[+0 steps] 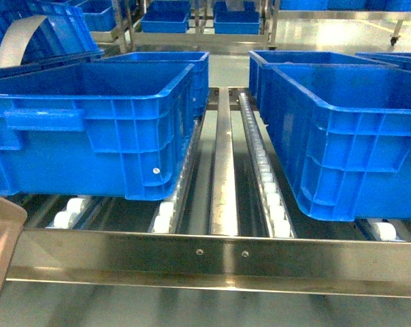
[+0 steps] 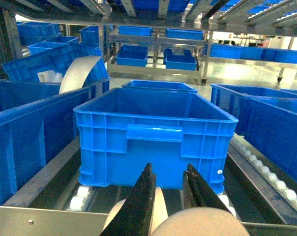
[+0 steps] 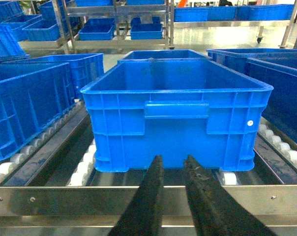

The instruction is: Place part in tray to right shelf

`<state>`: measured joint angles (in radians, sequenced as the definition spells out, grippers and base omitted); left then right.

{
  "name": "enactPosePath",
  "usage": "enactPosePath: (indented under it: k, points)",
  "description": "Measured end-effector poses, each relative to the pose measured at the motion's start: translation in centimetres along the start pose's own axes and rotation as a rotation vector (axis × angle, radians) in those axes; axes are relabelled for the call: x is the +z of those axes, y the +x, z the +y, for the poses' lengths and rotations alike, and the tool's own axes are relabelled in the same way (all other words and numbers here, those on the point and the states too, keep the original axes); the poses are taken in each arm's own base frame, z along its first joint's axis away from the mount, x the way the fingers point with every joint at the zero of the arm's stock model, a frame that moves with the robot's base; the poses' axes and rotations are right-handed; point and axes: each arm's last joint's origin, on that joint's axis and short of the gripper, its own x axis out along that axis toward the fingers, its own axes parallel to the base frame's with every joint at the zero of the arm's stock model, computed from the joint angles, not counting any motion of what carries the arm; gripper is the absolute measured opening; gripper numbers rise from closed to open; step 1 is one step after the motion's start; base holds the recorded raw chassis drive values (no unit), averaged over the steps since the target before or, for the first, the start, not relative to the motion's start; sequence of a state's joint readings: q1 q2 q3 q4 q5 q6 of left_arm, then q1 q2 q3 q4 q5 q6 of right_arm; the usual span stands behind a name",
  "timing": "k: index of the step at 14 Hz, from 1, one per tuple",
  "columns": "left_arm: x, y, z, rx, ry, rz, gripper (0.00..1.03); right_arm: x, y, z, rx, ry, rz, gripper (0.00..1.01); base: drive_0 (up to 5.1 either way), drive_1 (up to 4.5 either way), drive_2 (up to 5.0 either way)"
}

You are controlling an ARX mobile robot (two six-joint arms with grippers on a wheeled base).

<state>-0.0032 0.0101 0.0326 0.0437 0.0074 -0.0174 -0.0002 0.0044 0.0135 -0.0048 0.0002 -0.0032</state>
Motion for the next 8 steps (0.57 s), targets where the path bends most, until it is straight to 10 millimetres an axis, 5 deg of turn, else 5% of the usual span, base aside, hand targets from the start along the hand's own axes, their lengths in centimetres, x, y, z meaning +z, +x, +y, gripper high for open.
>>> enactPosePath:
  k: [6,8]
  points:
    - [0.00,0.00,0.00,0.001,0.000,0.000,0.13,0.00,0.00,0.00,0.000,0.000,0.000,1.00,0.0,0.00,0.0]
    - [0.00,0.00,0.00,0.001,0.000,0.000,0.13,0.00,0.00,0.00,0.000,0.003,0.000,0.98,0.0,0.00,0.0]
